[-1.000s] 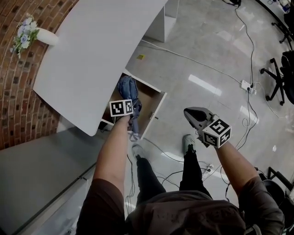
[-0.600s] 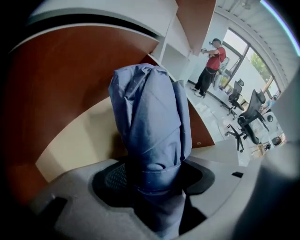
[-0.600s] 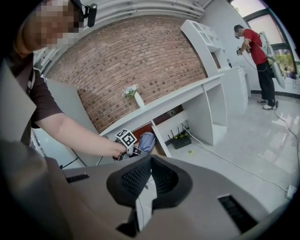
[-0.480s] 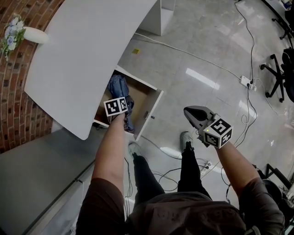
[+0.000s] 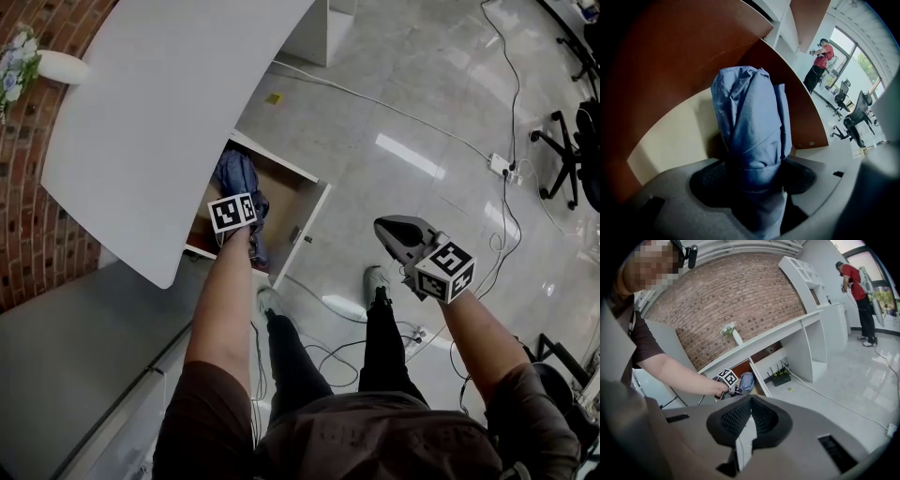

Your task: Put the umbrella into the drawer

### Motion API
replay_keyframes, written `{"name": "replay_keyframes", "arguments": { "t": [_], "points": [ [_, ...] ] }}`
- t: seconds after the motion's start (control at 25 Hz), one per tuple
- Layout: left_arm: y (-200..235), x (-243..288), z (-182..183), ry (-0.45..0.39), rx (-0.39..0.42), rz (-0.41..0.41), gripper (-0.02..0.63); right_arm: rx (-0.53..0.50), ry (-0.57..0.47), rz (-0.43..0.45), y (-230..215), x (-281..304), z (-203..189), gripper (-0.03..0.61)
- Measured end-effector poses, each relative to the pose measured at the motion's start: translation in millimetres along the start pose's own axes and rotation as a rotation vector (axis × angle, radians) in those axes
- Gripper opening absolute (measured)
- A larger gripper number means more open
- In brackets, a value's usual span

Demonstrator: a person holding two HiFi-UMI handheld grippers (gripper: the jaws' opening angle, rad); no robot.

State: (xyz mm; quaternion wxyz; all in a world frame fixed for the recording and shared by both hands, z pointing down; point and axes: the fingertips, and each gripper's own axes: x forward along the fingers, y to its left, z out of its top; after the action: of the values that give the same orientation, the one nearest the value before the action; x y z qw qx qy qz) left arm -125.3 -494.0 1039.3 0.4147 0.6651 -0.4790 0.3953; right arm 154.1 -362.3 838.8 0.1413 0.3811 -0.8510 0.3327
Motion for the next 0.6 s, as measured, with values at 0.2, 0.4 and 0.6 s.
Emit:
{"name": "replay_keyframes", "arguments": {
  "t": [0.2,0.4,0.6],
  "points": [
    [-9,-4,3,-0.021,-0.005,-0.011,0.322,-0.001,0.006,-0.002,4,-1,3,-0.006],
    [-18,-23,3,-0.053,0.01,-0.027,0.337,-0.015,-0.01,-0.001,17,-8,17,-0.006],
    [-31,-52,-1,-0.065,0.02,-0.062,0.338,-0.034,-0.02,-0.013,30,-17,33,-0.006]
  ]
}}
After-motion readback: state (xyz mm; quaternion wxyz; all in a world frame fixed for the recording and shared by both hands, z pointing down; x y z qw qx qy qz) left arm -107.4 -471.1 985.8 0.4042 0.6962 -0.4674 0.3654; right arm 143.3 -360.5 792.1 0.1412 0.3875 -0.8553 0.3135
